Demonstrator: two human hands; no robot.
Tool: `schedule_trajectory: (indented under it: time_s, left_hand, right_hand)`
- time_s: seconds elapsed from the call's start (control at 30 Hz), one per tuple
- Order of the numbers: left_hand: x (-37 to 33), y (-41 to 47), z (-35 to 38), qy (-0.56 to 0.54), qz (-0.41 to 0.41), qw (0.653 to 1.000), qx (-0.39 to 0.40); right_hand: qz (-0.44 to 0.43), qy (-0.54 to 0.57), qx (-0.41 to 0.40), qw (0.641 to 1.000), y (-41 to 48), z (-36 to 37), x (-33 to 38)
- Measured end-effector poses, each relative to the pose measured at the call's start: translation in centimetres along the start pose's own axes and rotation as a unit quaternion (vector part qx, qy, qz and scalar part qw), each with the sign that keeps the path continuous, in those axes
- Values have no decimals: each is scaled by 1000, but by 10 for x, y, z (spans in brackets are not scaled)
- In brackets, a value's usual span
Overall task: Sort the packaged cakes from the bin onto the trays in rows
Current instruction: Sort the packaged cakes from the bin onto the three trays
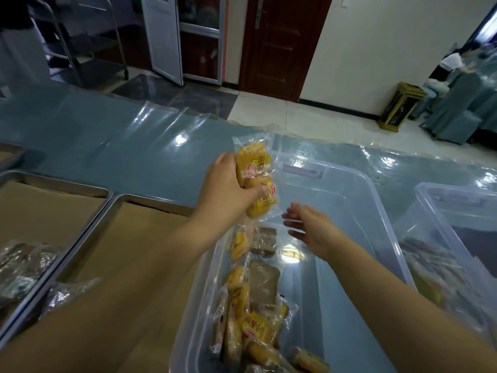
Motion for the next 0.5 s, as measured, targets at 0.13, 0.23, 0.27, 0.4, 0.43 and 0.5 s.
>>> schedule_trajectory:
  time_s: [0.13, 0.23, 0.27, 0.4, 0.43, 0.5]
  left_hand:
    - [9, 15, 15, 50, 27, 998, 35]
    - [17, 17, 22, 70, 36, 996, 39]
    - [19, 17, 22, 73, 37, 996, 35]
    - [23, 18, 22, 74, 33, 996, 33]
    - [24, 18, 23, 86, 35, 995, 35]
    - [24, 17, 24, 107, 41, 993, 37]
  right_hand:
    - [87, -142, -48, 985, 32, -11, -58]
    - [114, -180, -70, 974, 48, -4, -87]
    - [114, -172, -85, 975, 52, -1, -92]
    - [149, -95, -83, 981, 64, 16, -100]
    - [156, -86, -76, 981, 66, 20, -101]
    - [152, -107, -75, 980, 71, 24, -97]
Point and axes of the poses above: each hand's wrist, its own y-axis towards the middle knuckle, its own z-axis out of the palm, x = y × z, the point moved 6 cm from there along y, towards the middle knuckle, and after that the axes turned 4 degrees about -y, right-handed, at the moved point
